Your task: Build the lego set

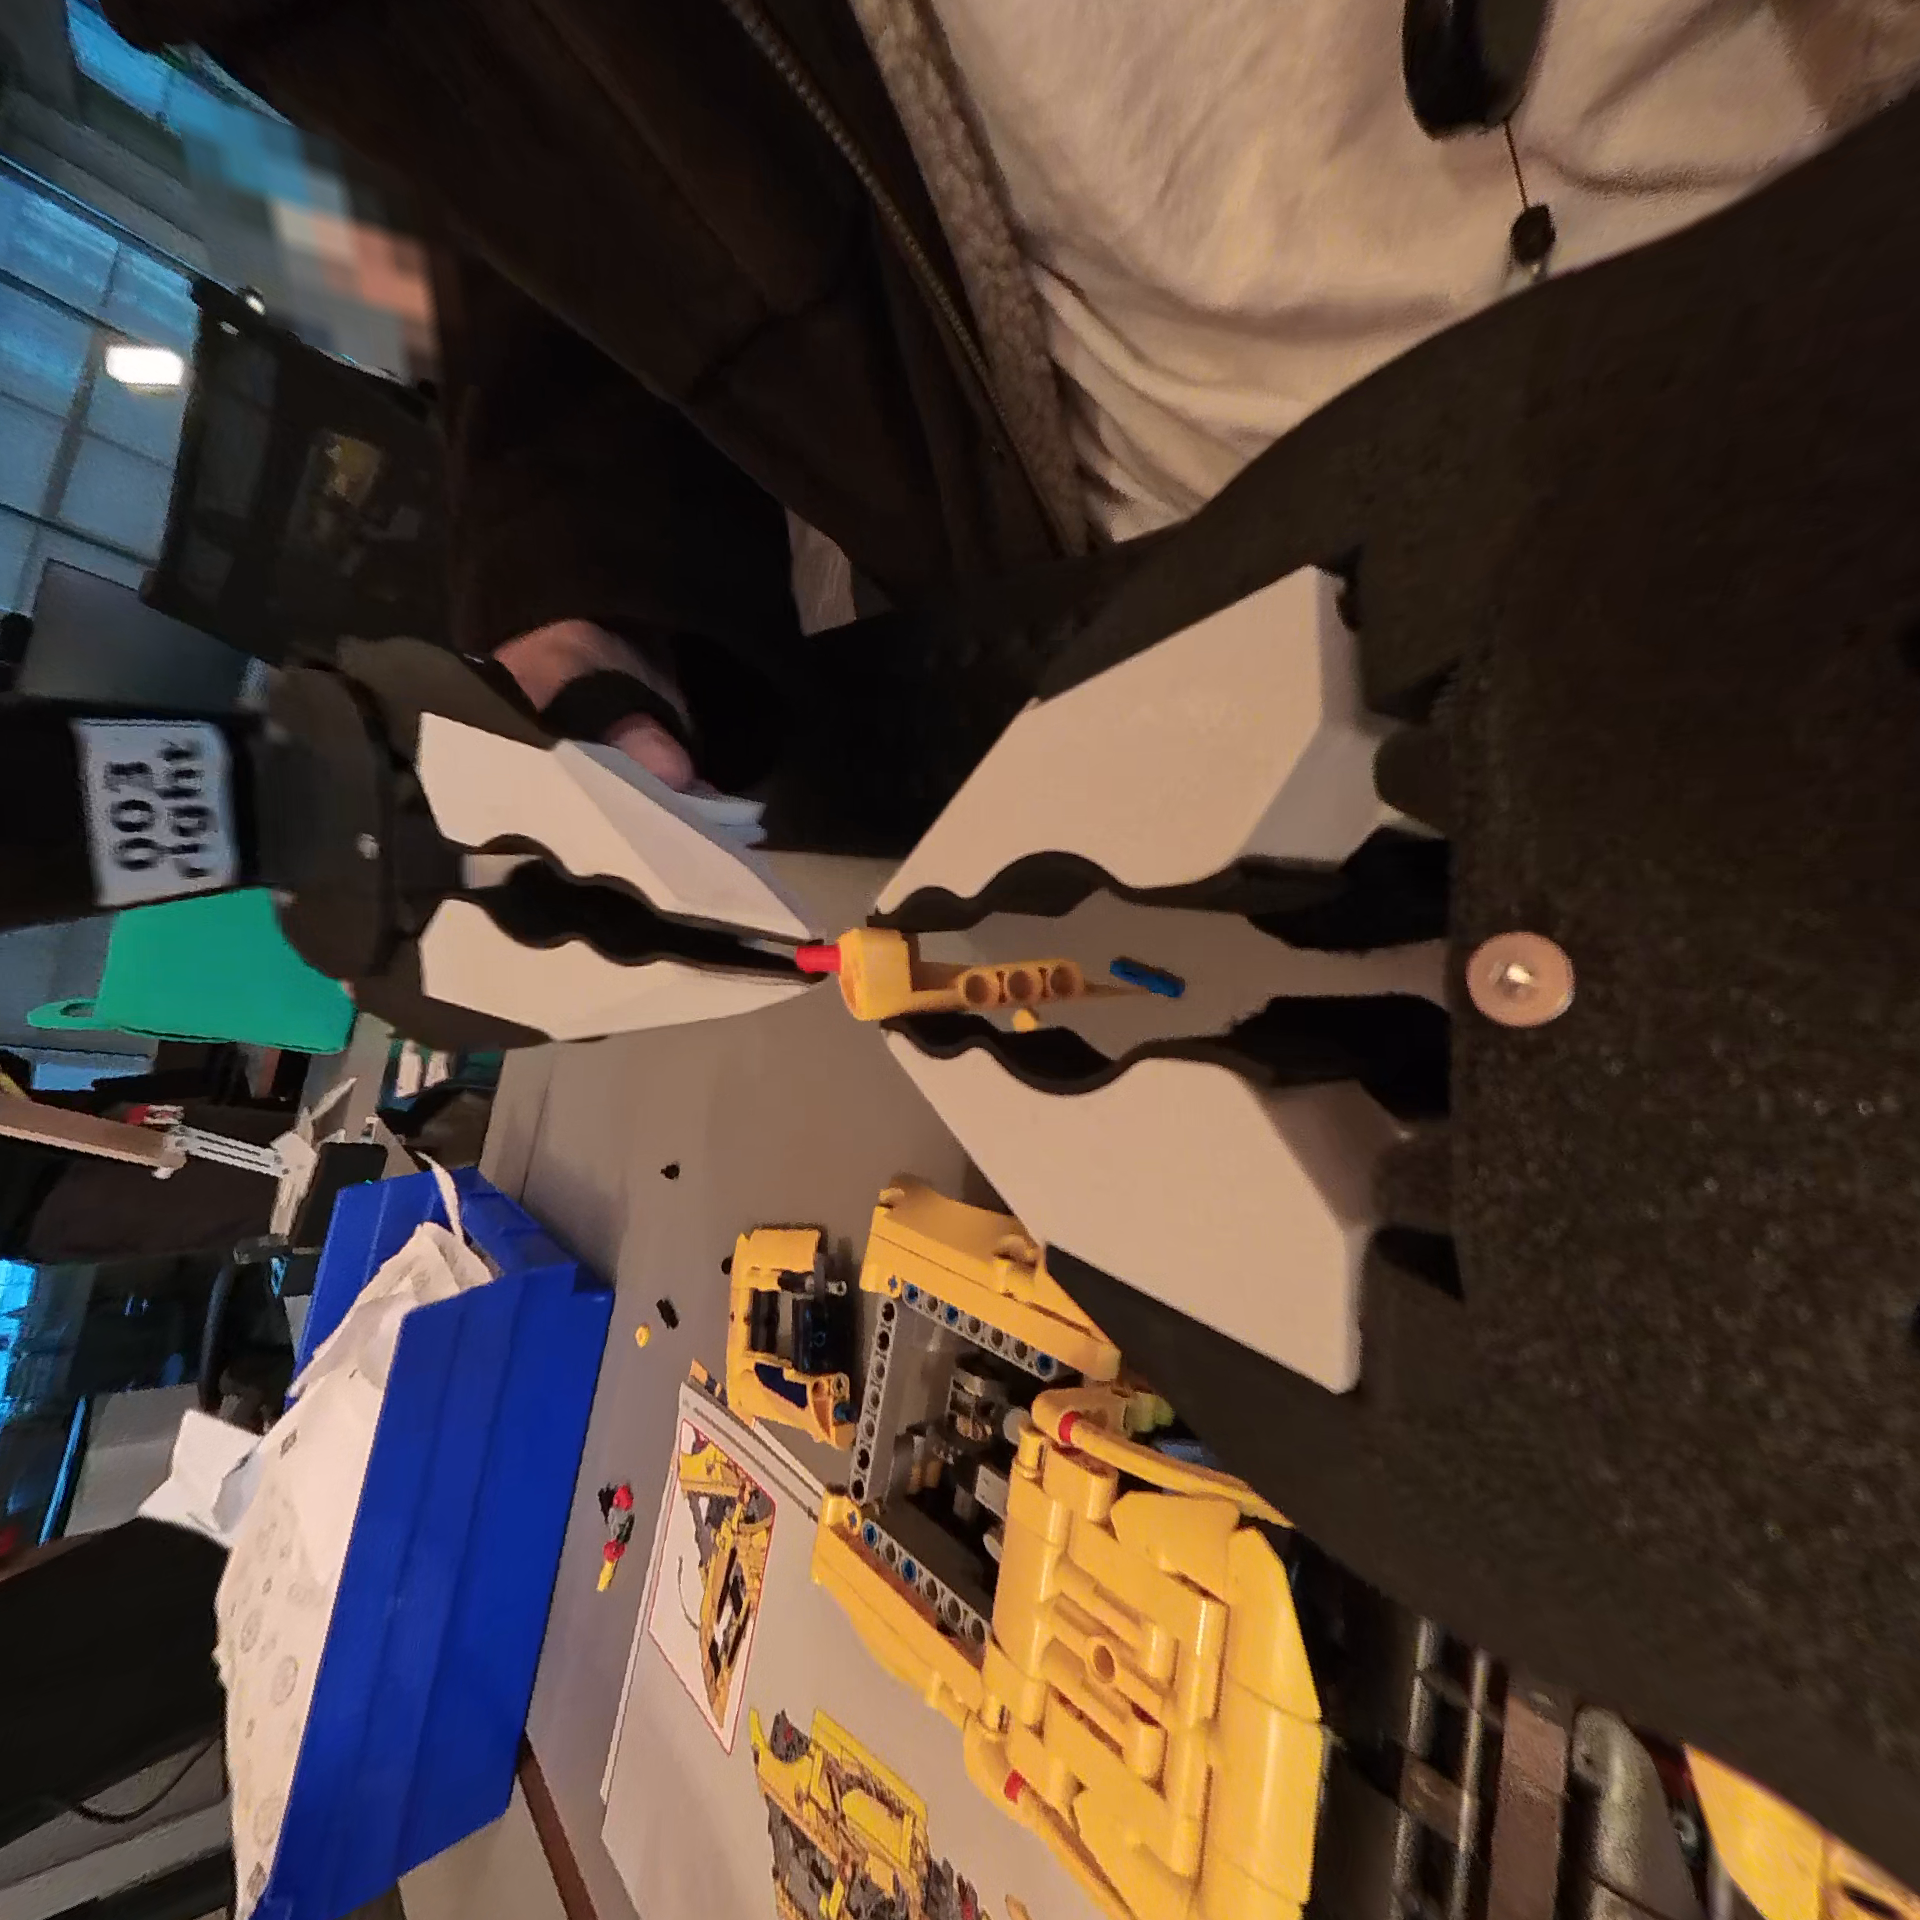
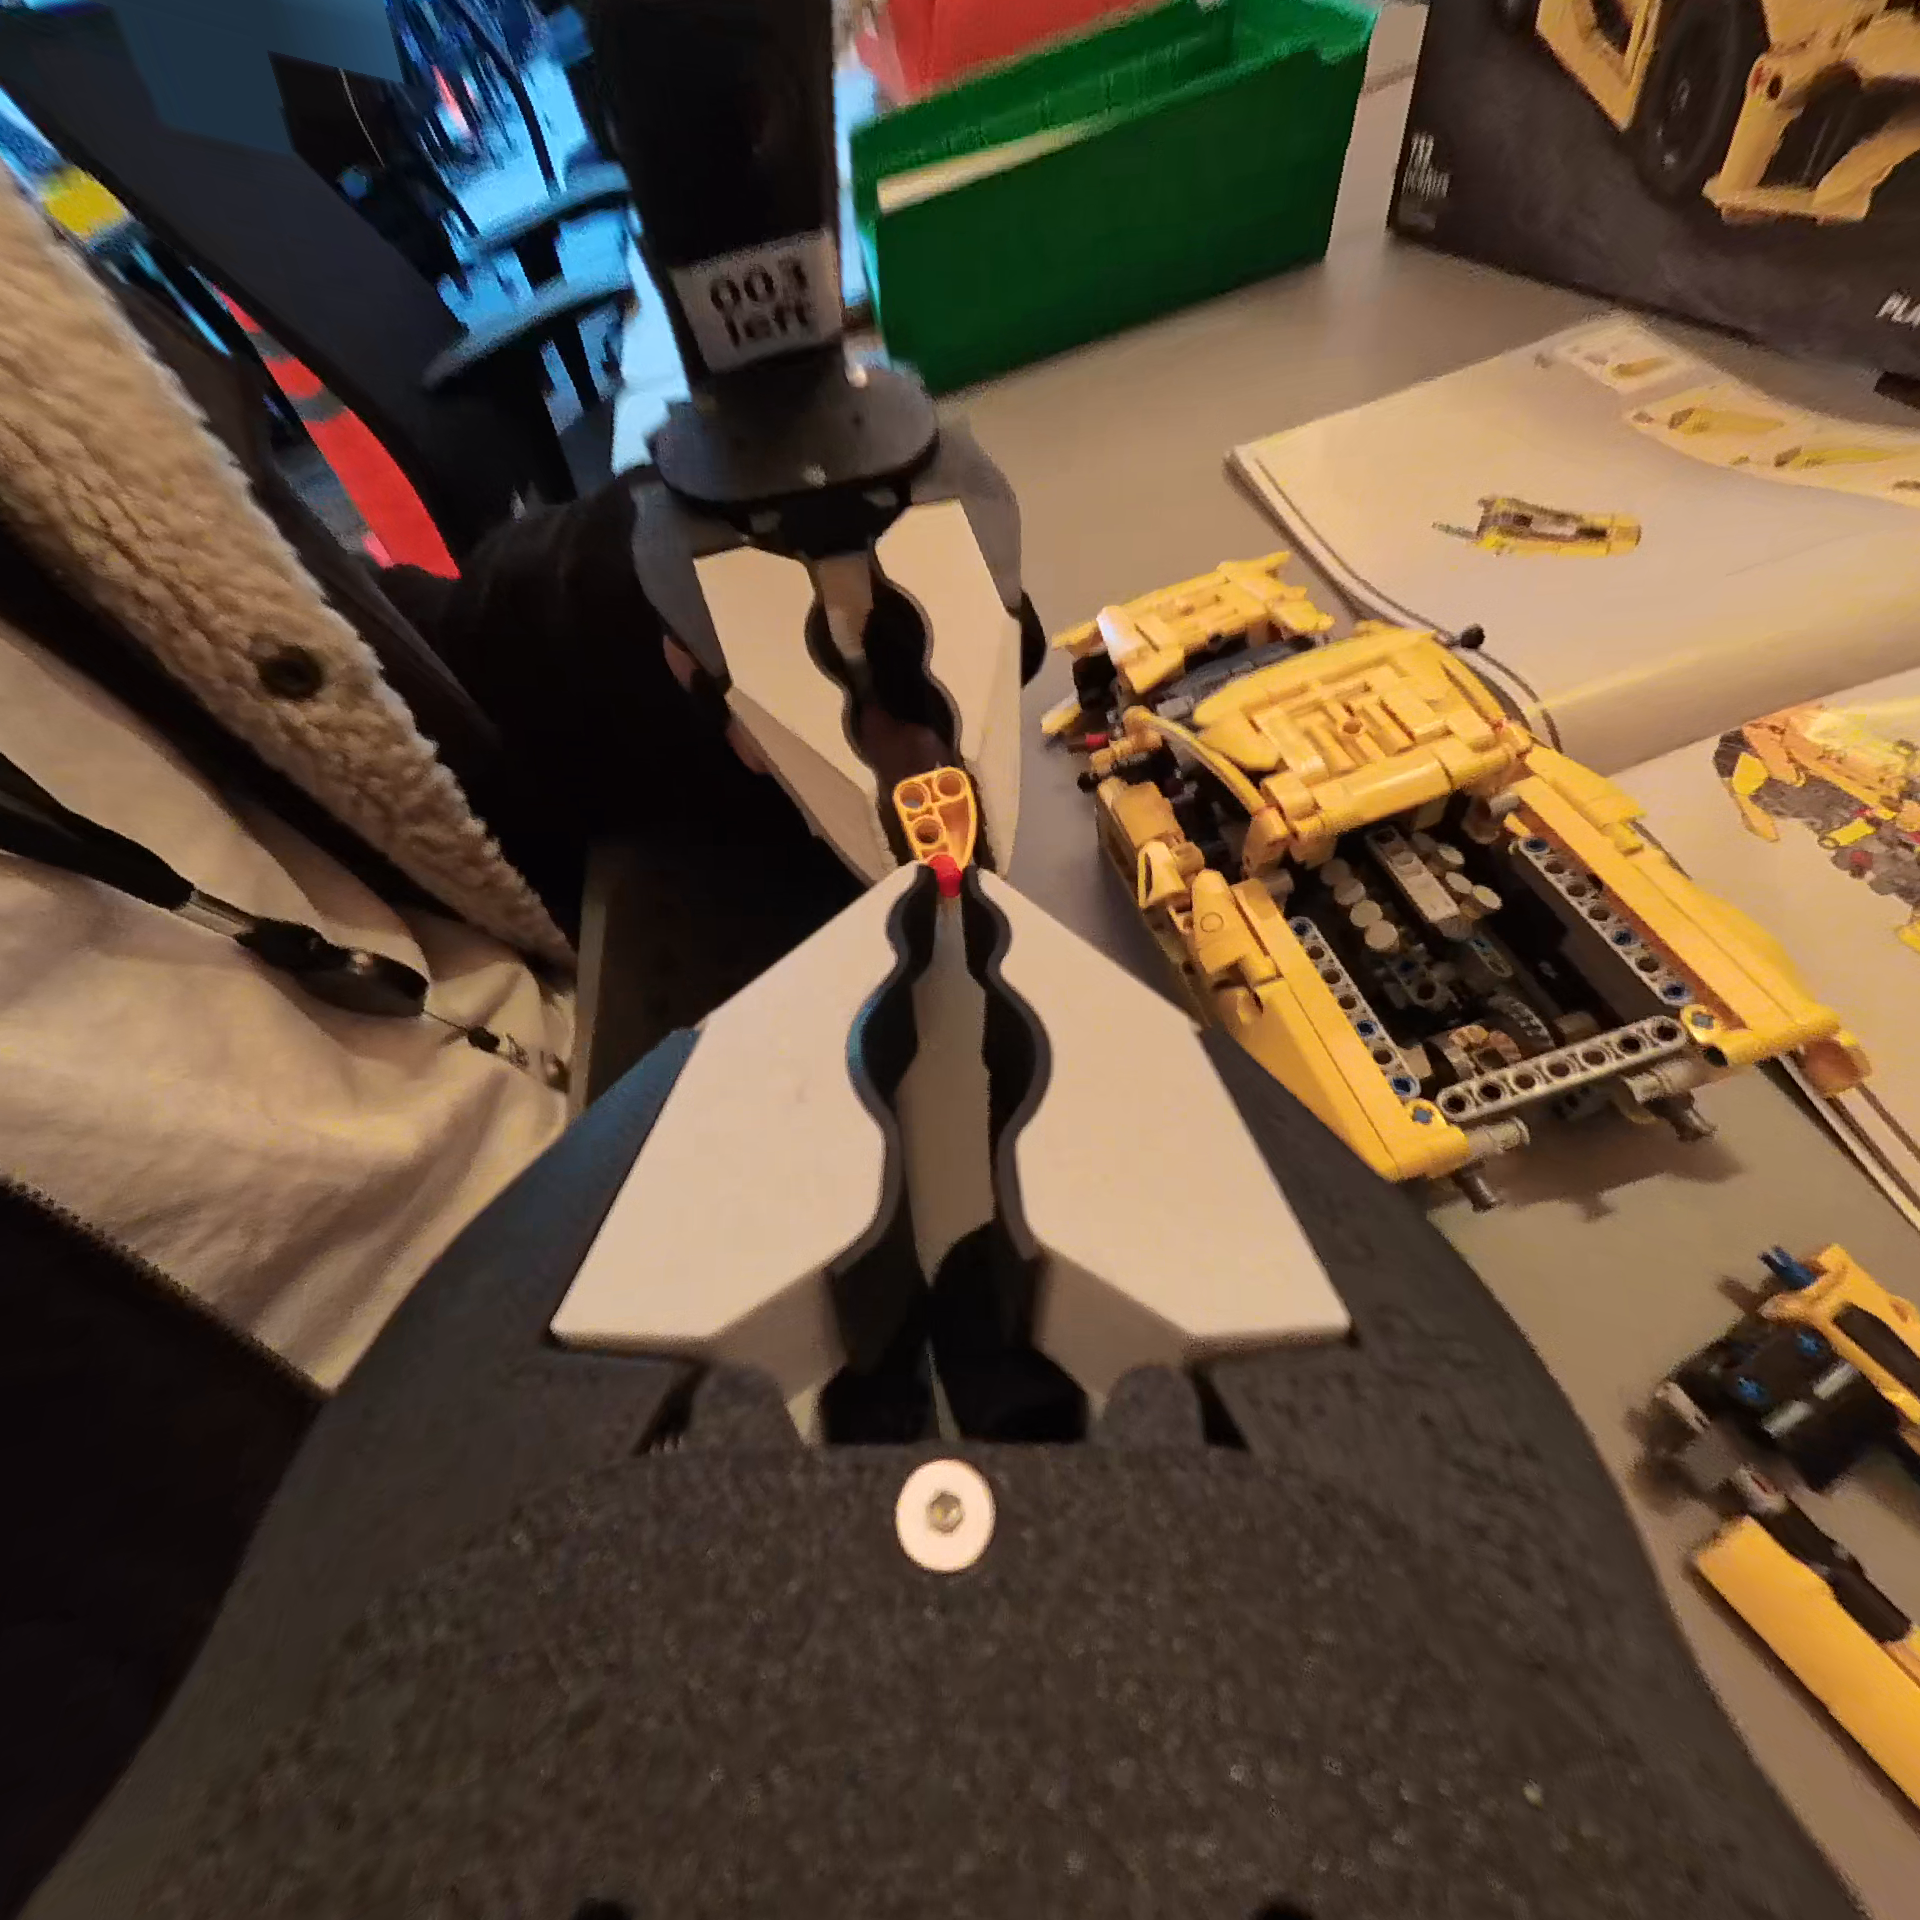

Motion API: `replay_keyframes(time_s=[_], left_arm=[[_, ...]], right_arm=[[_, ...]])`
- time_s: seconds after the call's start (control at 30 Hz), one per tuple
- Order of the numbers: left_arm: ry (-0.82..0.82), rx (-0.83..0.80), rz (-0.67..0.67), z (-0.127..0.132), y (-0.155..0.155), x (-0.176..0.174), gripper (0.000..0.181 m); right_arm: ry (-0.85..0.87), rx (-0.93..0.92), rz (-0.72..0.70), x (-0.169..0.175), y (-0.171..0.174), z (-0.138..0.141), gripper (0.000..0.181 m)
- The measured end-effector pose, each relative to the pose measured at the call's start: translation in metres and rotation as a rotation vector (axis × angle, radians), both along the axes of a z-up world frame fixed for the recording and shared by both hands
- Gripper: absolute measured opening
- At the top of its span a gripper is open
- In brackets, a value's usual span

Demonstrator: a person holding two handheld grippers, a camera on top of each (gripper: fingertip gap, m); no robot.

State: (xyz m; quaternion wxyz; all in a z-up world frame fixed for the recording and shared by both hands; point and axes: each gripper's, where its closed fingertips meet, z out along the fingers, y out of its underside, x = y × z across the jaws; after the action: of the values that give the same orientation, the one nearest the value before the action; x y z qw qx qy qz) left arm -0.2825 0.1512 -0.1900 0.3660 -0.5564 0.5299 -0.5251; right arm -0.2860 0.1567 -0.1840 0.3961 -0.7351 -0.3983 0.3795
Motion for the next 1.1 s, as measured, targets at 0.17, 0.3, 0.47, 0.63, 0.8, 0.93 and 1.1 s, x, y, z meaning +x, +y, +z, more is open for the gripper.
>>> replay_keyframes(time_s=[0.17, 0.3, 0.47, 0.63, 0.8, 0.93, 1.1], left_arm=[[0.118, 0.125, 0.011, -0.022, -0.003, 0.006, 0.014], [0.173, 0.184, 0.012, -0.033, -0.004, 0.007, 0.015], [0.24, 0.246, 0.003, -0.047, -0.006, 0.009, 0.015], [0.294, 0.295, -0.006, -0.058, -0.008, 0.009, 0.015], [0.31, 0.292, -0.01, -0.06, -0.008, 0.009, 0.014], [0.306, 0.271, -0.022, -0.06, -0.01, 0.009, 0.014], [0.278, 0.216, -0.04, -0.055, -0.013, 0.009, 0.014]], right_arm=[[-0.278, 0.014, 0.044, 0.008, -0.005, -0.023, 0.005], [-0.38, 0.026, 0.062, 0.01, -0.006, -0.034, 0.005], [-0.51, 0.063, 0.094, 0.013, -0.009, -0.047, 0.005], [-0.673, 0.152, 0.138, 0.015, -0.011, -0.056, 0.005], [-0.688, 0.167, 0.15, 0.014, -0.011, -0.059, 0.005], [-0.678, 0.175, 0.155, 0.013, -0.013, -0.058, 0.005], [-0.617, 0.15, 0.147, 0.013, -0.015, -0.055, 0.004]])
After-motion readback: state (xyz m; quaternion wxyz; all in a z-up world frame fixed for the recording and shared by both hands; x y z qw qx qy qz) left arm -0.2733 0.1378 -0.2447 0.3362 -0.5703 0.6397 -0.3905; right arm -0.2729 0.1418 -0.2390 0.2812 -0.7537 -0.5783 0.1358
